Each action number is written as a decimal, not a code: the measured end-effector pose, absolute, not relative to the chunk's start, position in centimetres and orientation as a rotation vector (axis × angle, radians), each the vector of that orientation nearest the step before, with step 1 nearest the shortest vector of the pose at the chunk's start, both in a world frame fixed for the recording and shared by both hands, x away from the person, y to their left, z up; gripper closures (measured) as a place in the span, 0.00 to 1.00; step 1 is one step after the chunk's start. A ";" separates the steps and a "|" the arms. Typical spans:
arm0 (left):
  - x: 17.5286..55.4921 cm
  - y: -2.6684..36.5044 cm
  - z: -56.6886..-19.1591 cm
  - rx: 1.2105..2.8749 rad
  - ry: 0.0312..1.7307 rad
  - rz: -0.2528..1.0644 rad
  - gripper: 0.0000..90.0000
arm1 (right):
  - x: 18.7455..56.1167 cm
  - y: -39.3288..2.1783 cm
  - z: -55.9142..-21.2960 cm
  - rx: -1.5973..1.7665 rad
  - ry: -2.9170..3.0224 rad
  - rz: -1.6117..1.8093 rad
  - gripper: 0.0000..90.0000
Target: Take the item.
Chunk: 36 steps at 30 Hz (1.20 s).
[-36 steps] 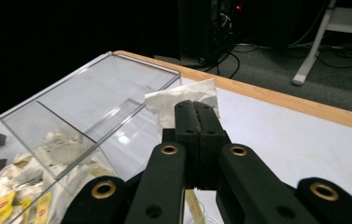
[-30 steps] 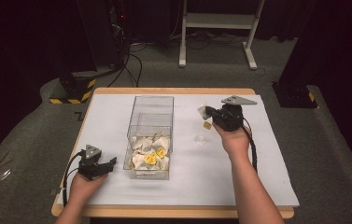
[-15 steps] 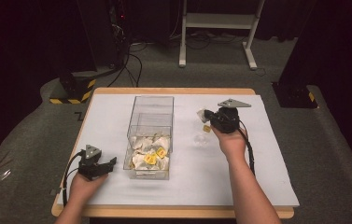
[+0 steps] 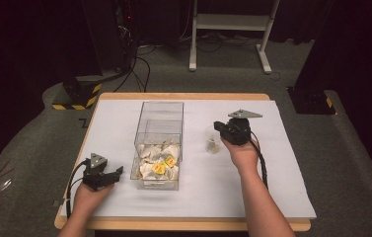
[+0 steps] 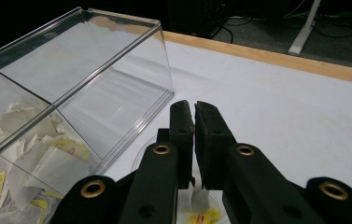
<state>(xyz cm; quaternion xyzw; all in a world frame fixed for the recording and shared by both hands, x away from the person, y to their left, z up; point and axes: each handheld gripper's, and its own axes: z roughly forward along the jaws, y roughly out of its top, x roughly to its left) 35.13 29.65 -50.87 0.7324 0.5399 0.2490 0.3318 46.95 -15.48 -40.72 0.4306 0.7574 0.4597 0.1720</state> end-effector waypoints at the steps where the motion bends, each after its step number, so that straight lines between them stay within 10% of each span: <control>1: 35.1 29.6 -50.9 1.913 1.411 0.651 0.33 | 46.9 -15.5 -40.7 1.223 2.150 1.304 0.95; 36: 35.2 29.6 -50.8 1.920 1.410 0.649 0.33 | 43.6 -15.8 -41.8 1.164 2.164 1.284 0.91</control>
